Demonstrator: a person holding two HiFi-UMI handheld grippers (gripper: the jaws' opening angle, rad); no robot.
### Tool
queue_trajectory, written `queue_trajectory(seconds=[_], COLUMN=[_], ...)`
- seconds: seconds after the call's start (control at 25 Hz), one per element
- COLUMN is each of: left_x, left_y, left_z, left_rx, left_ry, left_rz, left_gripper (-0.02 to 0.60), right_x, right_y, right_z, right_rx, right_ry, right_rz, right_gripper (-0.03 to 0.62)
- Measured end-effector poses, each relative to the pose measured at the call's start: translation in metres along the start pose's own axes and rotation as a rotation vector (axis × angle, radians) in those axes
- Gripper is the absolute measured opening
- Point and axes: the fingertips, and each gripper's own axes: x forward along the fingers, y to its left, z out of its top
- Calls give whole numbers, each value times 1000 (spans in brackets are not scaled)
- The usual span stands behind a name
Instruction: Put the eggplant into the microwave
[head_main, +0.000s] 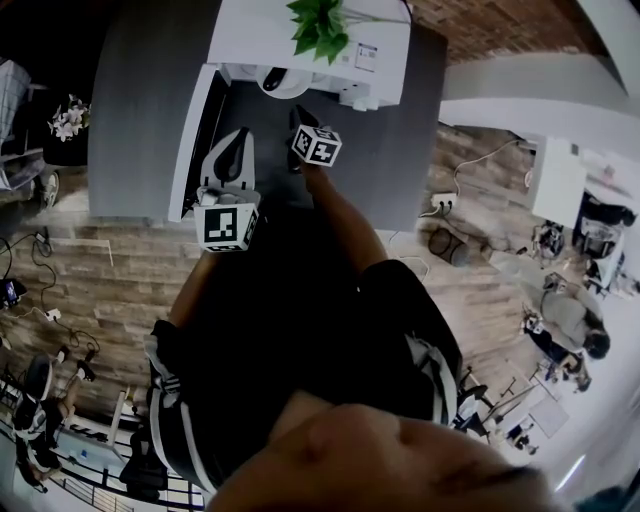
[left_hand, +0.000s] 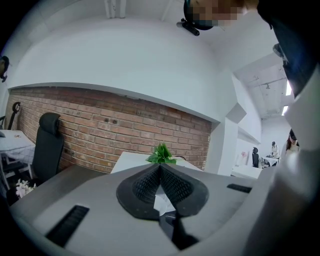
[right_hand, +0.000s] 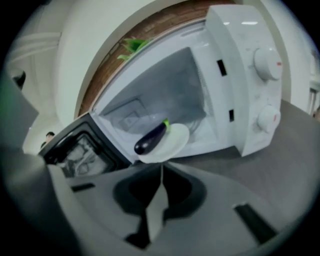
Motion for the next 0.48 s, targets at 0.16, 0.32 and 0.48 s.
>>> queue_trajectory(seconds=[0.16, 0.32, 0.48], left_x=[2, 5, 7], left_y=[1, 4, 12], left_z=[-1, -1, -5], left_rx=[14, 9, -7], left_ry=[1, 13, 22], left_rz=[-5, 2, 14], left_gripper=[37, 37, 37], right_x=[12, 24, 31], right_y=[15, 21, 22], right_z=[-3, -5, -6], right_rx=[-65, -41, -36], right_ry=[38, 56, 65], right_rz=[0, 19, 11], right_gripper=[40, 40, 40])
